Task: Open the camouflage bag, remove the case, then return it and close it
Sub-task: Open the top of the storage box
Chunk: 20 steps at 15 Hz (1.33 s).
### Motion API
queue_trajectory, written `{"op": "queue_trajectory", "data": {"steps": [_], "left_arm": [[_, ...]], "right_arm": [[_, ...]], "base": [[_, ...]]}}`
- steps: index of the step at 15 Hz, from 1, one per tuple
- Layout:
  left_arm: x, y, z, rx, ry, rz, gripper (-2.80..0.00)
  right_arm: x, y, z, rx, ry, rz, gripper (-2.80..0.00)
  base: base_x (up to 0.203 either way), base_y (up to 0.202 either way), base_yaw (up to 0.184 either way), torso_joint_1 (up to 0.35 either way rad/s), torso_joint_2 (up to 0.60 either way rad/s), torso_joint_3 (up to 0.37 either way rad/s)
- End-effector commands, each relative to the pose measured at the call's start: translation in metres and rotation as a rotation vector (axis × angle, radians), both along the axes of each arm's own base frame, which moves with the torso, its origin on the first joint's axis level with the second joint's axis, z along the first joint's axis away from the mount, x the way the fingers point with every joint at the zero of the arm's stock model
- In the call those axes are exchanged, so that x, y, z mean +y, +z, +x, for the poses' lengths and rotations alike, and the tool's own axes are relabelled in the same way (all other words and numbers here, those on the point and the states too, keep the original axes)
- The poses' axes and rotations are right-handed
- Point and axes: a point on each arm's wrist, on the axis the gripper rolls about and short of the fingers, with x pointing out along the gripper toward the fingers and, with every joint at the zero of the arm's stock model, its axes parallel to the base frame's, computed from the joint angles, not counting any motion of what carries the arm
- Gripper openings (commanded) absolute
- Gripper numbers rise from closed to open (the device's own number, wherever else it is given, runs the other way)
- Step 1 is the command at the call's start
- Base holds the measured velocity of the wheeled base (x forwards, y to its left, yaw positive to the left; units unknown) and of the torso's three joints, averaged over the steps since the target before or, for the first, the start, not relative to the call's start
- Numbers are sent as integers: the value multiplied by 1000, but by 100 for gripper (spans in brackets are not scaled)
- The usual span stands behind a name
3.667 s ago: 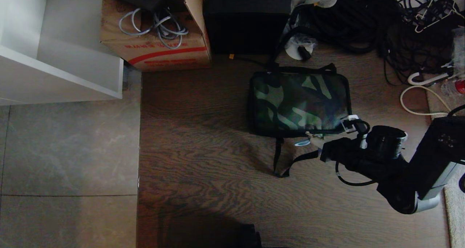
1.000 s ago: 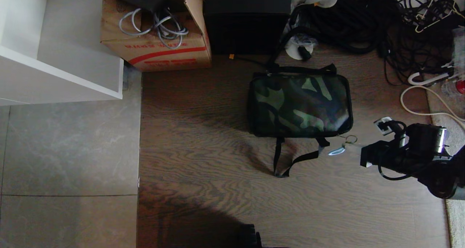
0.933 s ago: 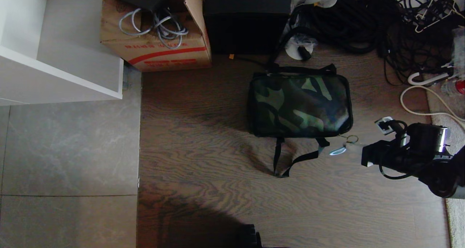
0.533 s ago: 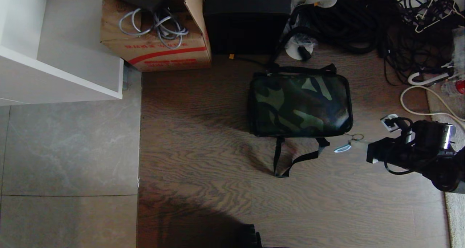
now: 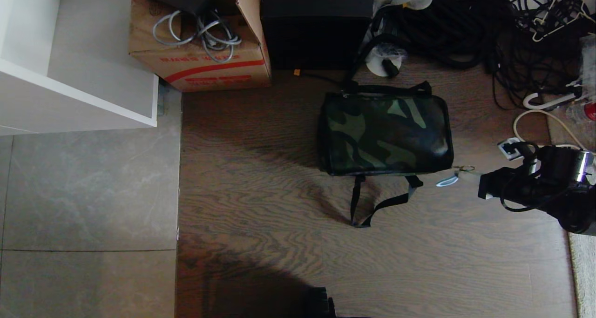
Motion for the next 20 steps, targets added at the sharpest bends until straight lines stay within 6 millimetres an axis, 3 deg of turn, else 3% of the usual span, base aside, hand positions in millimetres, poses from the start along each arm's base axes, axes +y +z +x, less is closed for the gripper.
{"op": "queue_trajectory", "data": {"steps": [1, 8, 20], "left_arm": [[0, -2, 0, 5, 1, 0, -280], [0, -2, 0, 5, 1, 0, -280], [0, -2, 0, 5, 0, 0, -280]], "right_arm": [[0, 3, 2, -14, 7, 2, -280], [-2, 28, 18, -28, -12, 151, -280], [0, 43, 35, -91, 1, 197, -280]], "base": [[0, 0, 0, 0, 0, 0], [0, 0, 0, 0, 0, 0], [0, 0, 0, 0, 0, 0]]}}
